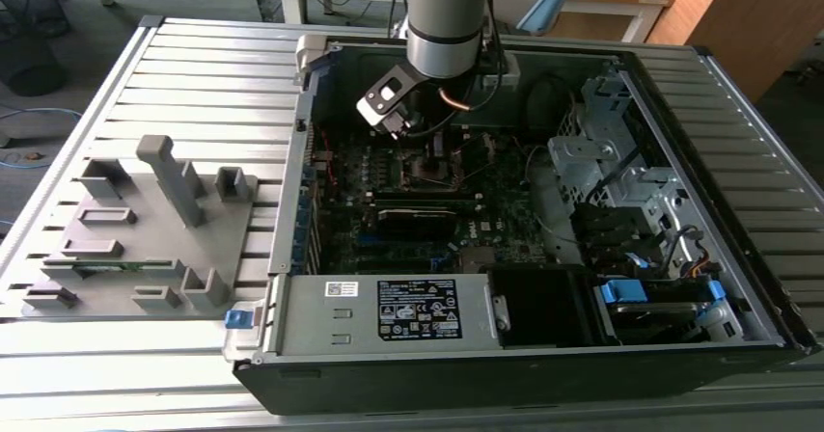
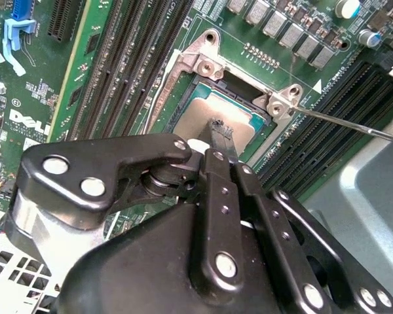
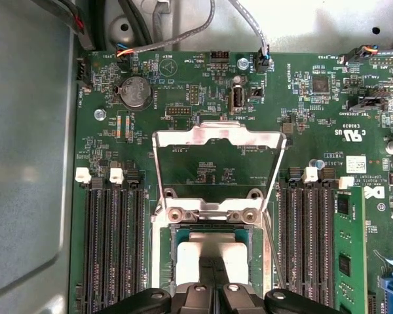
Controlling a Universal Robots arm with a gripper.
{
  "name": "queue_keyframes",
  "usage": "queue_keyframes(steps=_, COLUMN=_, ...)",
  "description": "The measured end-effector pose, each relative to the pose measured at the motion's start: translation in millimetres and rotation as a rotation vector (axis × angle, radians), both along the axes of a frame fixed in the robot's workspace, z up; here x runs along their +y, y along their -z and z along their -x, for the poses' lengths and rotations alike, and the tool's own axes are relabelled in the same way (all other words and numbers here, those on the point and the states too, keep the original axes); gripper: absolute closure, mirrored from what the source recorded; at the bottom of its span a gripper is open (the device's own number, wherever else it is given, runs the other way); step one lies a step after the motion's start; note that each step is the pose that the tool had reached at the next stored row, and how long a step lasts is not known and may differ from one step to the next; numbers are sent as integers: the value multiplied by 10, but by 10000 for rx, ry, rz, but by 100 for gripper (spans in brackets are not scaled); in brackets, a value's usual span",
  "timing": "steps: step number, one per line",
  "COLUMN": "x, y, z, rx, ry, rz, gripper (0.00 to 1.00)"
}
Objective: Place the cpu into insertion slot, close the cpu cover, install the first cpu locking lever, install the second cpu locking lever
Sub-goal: 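Place the cpu into insertion slot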
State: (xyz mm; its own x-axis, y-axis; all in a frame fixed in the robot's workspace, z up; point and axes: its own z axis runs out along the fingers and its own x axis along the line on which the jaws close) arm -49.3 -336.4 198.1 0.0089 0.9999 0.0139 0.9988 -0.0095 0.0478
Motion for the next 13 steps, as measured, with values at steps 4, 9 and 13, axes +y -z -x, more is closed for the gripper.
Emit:
queue_keyframes(steps=4, x=0, y=5, z=0, rx=1, ry=0, rz=1, gripper=89)
queue_keyframes(steps=9, x=1, y=-1, z=-1, rx=-7, ry=0, rz=-9, gripper=89)
queue_keyframes(steps=13, x=1, y=-66, z=0, rx=-3, ry=0, rz=-5, gripper=89)
